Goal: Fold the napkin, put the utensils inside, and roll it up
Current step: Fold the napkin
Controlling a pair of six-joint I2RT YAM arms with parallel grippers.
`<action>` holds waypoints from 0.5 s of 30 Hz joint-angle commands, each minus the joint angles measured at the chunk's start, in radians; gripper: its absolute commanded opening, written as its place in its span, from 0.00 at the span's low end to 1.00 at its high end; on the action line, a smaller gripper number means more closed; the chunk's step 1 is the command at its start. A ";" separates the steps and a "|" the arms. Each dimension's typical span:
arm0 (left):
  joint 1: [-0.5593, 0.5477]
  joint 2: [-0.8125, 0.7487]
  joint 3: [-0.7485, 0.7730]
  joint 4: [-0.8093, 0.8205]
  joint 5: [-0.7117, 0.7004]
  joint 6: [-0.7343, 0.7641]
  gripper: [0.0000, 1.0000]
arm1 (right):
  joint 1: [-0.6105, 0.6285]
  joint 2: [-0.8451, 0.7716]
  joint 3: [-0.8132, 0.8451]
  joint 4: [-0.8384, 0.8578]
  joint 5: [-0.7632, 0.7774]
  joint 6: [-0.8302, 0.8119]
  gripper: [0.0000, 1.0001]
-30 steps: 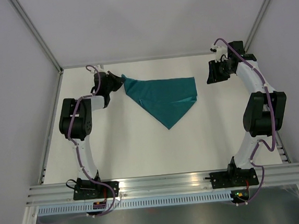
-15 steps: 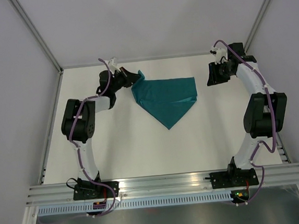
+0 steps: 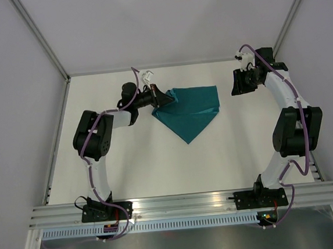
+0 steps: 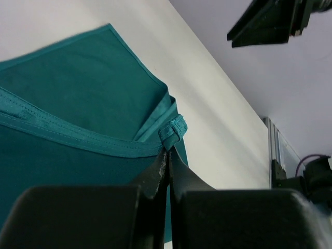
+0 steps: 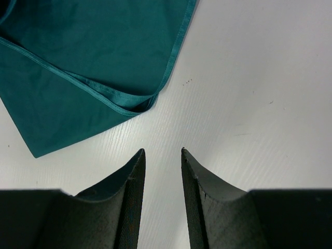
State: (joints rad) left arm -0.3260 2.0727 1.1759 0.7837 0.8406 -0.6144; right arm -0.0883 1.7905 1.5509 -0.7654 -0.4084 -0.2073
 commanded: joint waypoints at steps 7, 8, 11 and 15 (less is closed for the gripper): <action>-0.061 -0.051 -0.012 -0.132 0.104 0.217 0.02 | 0.016 -0.051 -0.003 -0.005 0.019 -0.015 0.40; -0.070 -0.051 -0.013 -0.155 0.106 0.229 0.02 | 0.016 -0.052 -0.006 -0.005 0.019 -0.015 0.40; -0.090 -0.063 -0.019 -0.227 0.091 0.287 0.02 | 0.019 -0.054 -0.009 -0.006 0.022 -0.014 0.40; -0.114 -0.065 -0.021 -0.307 0.069 0.347 0.02 | 0.025 -0.059 -0.014 -0.005 0.028 -0.014 0.40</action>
State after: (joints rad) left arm -0.4191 2.0609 1.1618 0.5484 0.8997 -0.3923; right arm -0.0704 1.7813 1.5429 -0.7723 -0.3904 -0.2138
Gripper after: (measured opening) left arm 0.026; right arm 0.400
